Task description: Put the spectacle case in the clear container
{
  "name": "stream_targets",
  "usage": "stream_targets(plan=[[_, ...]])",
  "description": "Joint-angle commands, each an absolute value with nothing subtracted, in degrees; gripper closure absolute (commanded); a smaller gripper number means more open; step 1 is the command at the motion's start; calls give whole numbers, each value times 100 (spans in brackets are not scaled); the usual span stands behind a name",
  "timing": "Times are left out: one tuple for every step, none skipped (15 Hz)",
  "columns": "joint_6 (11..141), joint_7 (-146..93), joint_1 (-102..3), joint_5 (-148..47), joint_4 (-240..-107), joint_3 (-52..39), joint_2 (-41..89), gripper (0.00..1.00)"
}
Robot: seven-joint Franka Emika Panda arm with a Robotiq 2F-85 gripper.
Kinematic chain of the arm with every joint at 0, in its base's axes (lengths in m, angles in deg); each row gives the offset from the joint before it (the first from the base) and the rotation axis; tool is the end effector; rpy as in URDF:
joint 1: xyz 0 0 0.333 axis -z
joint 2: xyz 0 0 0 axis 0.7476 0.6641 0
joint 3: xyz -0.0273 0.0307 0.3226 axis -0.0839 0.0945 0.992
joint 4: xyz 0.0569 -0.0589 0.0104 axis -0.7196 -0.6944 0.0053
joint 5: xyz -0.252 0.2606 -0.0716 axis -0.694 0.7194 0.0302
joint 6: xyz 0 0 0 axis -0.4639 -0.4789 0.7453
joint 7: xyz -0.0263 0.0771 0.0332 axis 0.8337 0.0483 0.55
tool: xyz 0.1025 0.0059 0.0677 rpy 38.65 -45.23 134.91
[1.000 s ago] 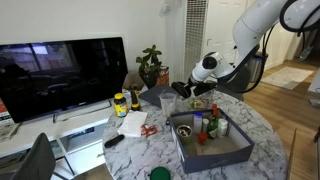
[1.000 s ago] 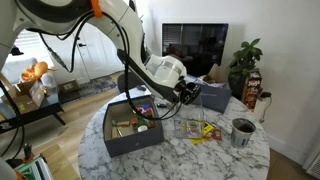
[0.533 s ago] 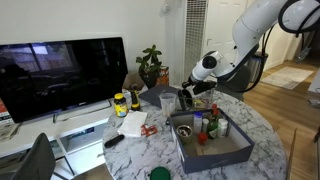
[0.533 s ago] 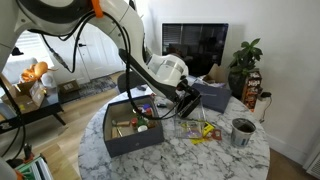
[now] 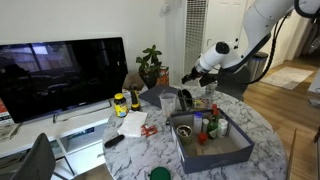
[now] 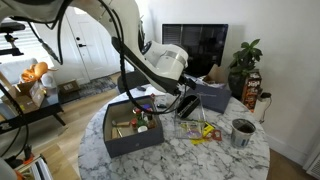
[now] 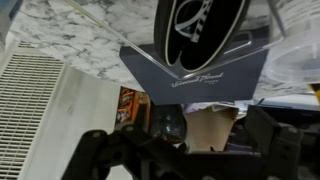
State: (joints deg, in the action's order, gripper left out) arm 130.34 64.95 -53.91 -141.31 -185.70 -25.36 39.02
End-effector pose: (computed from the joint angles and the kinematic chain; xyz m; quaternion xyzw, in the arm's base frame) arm 0.6258 -0.0602 0.2805 0.9228 -0.0710 0.3731 0.0644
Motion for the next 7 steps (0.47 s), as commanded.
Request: stream_targets(plan=[[13749, 5211, -4699, -14504, -19865, -2027, 2568, 0], [14363, 5727, -5222, -15128, -19779, -2786, 2513, 0], [14685, 5478, -5060, -15270, -19894, -2718, 2244, 0], [15068, 5347, -4995, -15439, -19976, -2762, 1984, 0], [15467, 5250, -4952, -15625, -20058, -2832, 1743, 0], [15109, 5517, -5031, -15299, -19608, -2775, 2360, 0], [15219, 5498, -4991, -15342, -19659, -2812, 2178, 0]])
